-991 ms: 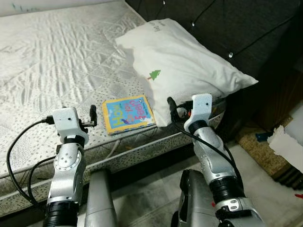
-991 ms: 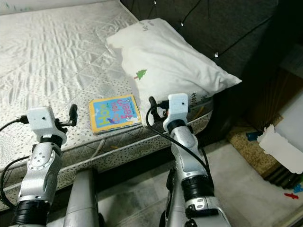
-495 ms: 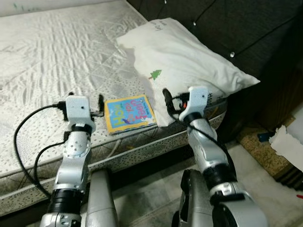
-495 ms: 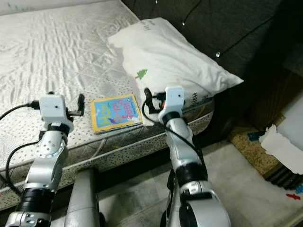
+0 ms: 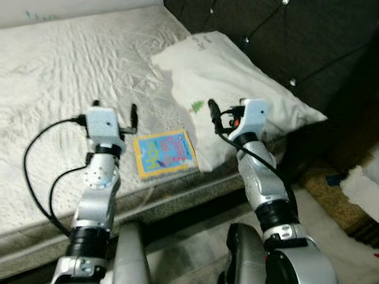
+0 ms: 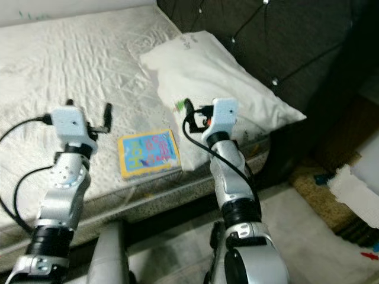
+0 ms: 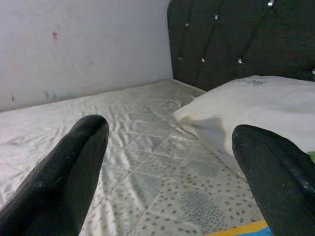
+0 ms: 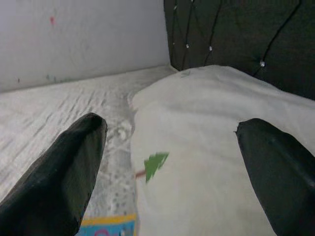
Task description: Clean up the room
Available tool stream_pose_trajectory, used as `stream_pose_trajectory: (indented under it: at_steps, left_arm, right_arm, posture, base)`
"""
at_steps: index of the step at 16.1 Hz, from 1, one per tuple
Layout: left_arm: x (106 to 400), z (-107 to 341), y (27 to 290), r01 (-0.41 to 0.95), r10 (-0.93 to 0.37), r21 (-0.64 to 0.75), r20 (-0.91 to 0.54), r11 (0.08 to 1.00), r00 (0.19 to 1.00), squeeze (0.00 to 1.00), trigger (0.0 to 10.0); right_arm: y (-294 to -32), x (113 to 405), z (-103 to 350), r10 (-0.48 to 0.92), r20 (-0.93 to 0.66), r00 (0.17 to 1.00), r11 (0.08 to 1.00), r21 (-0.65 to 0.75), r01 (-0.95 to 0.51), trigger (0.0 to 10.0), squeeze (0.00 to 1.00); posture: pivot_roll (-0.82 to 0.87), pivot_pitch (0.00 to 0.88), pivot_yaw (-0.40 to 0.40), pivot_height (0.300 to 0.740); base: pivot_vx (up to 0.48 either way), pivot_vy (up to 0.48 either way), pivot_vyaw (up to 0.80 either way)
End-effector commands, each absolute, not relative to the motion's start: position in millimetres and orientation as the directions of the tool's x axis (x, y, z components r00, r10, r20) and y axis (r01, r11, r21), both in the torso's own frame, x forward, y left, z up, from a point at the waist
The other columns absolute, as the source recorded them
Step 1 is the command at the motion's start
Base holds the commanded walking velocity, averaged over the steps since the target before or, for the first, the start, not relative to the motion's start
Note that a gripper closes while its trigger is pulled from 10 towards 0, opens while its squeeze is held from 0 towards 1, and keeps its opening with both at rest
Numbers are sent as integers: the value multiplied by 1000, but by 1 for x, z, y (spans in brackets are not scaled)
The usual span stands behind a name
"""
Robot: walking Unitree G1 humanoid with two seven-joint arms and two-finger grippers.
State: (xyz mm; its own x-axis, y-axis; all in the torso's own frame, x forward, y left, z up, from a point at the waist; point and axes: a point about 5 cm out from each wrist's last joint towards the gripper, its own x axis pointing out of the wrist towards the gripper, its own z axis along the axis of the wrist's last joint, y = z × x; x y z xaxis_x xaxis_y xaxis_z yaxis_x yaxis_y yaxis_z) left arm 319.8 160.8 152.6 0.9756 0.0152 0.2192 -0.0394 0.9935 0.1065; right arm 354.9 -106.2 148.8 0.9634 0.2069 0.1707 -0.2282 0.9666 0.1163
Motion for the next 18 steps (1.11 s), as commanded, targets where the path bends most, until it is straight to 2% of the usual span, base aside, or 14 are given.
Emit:
stream_pose_trajectory:
  at_steps: [1,6,8,10,12,16,18]
  left_arm:
    - [324,158,156,-4,-24,123,224,992,974,0,10000]
    - [311,158,153,30,-58,118,248,993,967,0,10000]
    - [307,148,153,34,-57,113,211,993,976,0,10000]
    - [302,145,146,75,-94,107,188,991,978,0,10000]
    - [302,142,145,83,-101,105,176,991,979,0,10000]
    - [301,144,145,83,-101,105,177,991,979,0,10000]
    - [300,145,147,57,-80,129,183,990,980,0,10000]
  right_arm:
    - [-104,353,147,191,183,965,967,134,-216,10000,0]
    - [-105,339,131,195,136,971,968,133,-212,10000,0]
    - [-106,334,126,189,125,974,971,127,-204,10000,0]
    - [-111,328,120,140,102,985,986,74,-148,10000,0]
    - [-113,323,122,146,122,982,984,84,-157,10000,0]
    - [-117,317,121,132,114,985,986,90,-142,10000,0]
    - [-118,316,121,127,109,986,987,87,-136,10000,0]
  posture:
    - [83,0,55,635]
    - [96,0,46,683]
    - [99,0,49,703]
    - [87,0,54,703]
    - [80,0,57,703]
    - [74,0,62,740]
    - [75,0,60,740]
  base:
    - [0,0,0]
    - [0,0,0]
    - [0,0,0]
    - [0,0,0]
    - [0,0,0]
    - [0,0,0]
    - [0,0,0]
